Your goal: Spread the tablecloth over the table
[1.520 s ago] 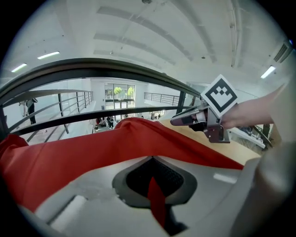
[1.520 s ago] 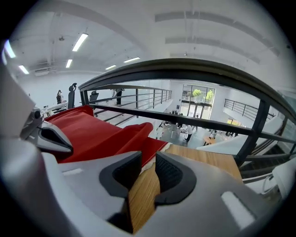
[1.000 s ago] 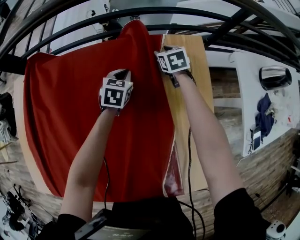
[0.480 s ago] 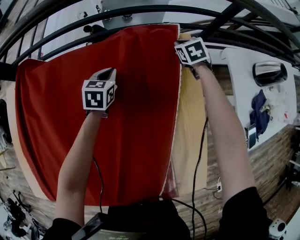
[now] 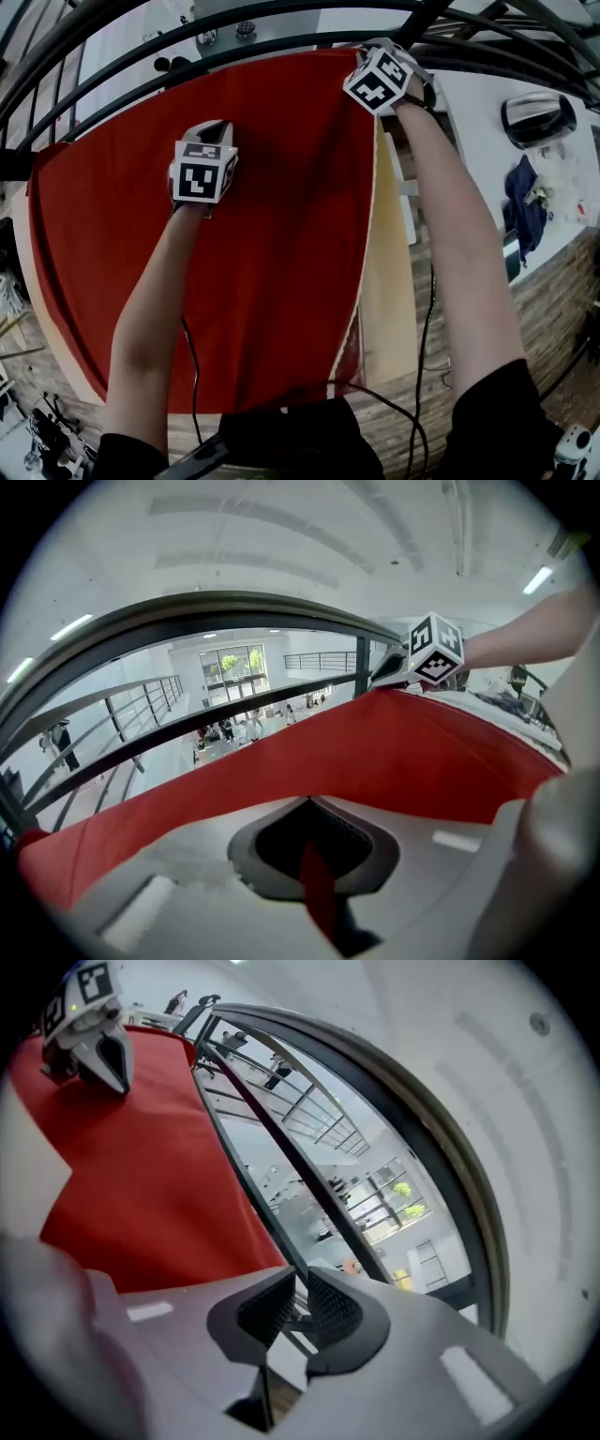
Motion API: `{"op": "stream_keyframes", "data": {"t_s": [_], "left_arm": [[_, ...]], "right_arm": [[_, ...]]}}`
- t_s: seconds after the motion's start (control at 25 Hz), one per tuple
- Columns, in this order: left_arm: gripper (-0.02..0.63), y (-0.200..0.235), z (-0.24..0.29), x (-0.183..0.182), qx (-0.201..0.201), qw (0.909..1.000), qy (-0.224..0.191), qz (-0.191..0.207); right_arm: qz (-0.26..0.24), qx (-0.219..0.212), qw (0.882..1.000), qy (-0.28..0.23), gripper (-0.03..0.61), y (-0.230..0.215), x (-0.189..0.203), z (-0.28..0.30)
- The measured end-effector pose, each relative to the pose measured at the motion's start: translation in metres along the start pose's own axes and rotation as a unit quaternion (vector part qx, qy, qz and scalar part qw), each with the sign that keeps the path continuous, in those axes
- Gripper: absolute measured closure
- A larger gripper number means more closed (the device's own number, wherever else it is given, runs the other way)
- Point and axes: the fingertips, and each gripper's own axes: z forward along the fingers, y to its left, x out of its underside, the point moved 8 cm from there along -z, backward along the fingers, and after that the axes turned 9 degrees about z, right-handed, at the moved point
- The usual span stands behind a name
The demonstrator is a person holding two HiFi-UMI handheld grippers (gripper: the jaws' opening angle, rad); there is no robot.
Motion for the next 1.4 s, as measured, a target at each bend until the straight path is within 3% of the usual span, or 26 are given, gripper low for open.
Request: {"op": "stream_keyframes", "data": {"t_s": [0.08,0.2,0.28,0.4,0.52,0.8,1.04,1.28,1.4], "left_arm": [[0.607,0.006,0.002,0.000,-0.002,1.0000,0.003,-0.005],[0.607,0.007,-0.010,-0.001,0.008,0.9998,-0.010,-0.015],[0.607,-0.003,-0.029,-0.001,0.019,0.9994,-0.029,0.000],[0.607,-0.034,-0.053,-0.006,0.058,0.9961,-0.058,0.032],[0.607,-0.063,-0.071,-0.009,0.092,0.9915,-0.078,0.049],[0.607,-0.122,-0.147,-0.004,0.132,0.9826,-0.111,0.070],[0.608,-0.210,-0.239,0.026,0.192,0.9651,-0.135,0.117],[0.607,-0.289,-0.303,0.081,0.249,0.9519,-0.130,0.122],[0.607,-0.312,-0.332,0.106,0.260,0.9490,-0.123,0.129]], "right_arm": [[0.031,0.022,0.999,-0.014,0.524,-0.004,0.004,-0.002],[0.137,-0.024,0.989,-0.048,0.484,0.001,0.017,-0.034],[0.179,-0.063,0.980,-0.067,0.482,0.015,0.030,-0.062],[0.195,-0.098,0.972,-0.086,0.485,0.046,0.048,-0.104],[0.197,-0.109,0.968,-0.106,0.559,0.077,0.054,-0.145],[0.257,-0.152,0.944,-0.139,0.569,0.156,0.046,-0.256],[0.351,-0.144,0.915,-0.139,0.569,0.239,0.083,-0.374],[0.388,-0.099,0.908,-0.125,0.569,0.316,0.119,-0.466],[0.418,-0.076,0.897,-0.122,0.569,0.344,0.131,-0.504]]}}
